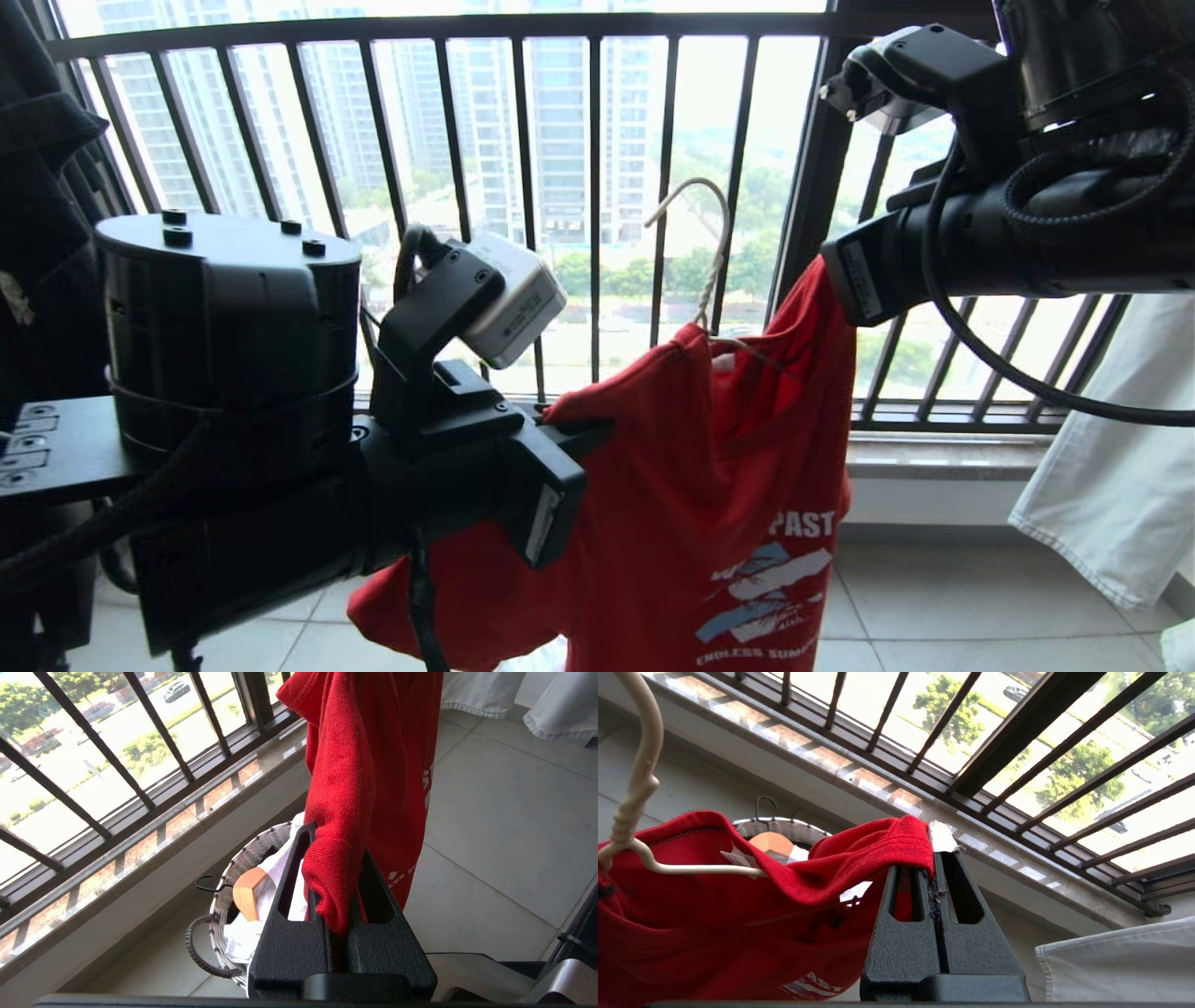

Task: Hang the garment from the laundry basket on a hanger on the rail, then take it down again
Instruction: Hang the clothes on the clothes rack

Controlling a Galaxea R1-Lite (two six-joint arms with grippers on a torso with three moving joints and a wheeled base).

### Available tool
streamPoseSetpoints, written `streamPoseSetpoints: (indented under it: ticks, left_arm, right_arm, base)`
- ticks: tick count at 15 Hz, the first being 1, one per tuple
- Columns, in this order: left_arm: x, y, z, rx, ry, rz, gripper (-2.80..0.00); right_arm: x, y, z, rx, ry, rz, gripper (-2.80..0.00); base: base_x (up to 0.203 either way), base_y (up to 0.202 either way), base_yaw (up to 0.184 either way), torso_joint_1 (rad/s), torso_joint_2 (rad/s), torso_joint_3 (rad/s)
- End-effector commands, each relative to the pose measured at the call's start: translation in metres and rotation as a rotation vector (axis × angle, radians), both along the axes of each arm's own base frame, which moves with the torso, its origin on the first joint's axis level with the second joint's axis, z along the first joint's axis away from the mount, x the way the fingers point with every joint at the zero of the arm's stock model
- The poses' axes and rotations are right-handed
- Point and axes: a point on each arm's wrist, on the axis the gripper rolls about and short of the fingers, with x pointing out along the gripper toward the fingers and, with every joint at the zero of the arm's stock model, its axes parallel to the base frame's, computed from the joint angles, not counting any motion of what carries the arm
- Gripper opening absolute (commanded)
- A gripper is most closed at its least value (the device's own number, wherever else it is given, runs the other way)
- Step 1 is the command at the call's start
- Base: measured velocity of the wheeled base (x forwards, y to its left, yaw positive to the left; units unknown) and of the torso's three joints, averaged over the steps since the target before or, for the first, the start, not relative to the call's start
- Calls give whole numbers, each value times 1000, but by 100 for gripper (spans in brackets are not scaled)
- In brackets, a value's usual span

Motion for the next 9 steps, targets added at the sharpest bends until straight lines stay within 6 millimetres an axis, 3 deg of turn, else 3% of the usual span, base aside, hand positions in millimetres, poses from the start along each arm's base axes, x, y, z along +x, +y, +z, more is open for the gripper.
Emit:
streamPoseSetpoints:
  ticks: [1,9]
  left_arm:
    - [0,-11,-12,32,28,-27,-280]
    - [6,-30,-26,5,77,-34,-280]
  right_arm:
    - [-7,5,2,-26,-12,41,-280]
    - [-24,4,4,-79,-24,102,-280]
  base:
    - [0,0,0,0,0,0]
    - [0,0,0,0,0,0]
